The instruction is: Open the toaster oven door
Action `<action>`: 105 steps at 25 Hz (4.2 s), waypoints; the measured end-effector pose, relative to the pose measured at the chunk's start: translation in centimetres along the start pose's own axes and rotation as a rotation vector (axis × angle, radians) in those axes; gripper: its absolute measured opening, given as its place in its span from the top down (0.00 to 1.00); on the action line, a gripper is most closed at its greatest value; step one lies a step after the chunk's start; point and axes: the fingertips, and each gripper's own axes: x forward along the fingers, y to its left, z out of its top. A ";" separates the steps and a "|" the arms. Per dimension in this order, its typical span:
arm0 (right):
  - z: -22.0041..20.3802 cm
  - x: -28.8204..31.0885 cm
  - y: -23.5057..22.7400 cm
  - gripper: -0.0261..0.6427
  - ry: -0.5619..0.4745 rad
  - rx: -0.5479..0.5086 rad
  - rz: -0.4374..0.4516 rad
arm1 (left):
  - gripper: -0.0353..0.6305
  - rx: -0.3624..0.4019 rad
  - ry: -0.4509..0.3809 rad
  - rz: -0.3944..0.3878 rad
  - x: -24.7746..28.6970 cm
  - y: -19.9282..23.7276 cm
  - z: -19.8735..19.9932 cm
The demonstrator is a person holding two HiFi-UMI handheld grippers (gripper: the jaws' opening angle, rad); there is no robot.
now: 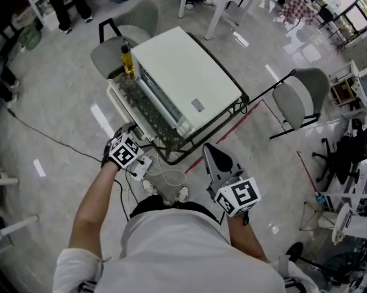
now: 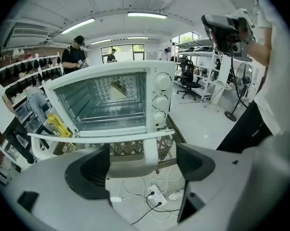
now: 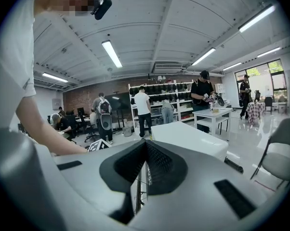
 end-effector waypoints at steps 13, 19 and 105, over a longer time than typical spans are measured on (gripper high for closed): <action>-0.6 0.8 -0.2 0.93 0.018 -0.001 -0.013 | 0.32 -0.066 0.007 -0.007 0.7 -0.2 -2.2; -0.6 1.2 -0.2 0.93 0.027 -0.004 -0.014 | 0.32 -0.113 -0.010 -0.002 0.8 -0.1 -2.3; -7.3 4.8 4.9 0.93 0.305 0.003 -0.081 | 0.32 -0.750 -0.363 -0.169 8.5 -0.4 -13.7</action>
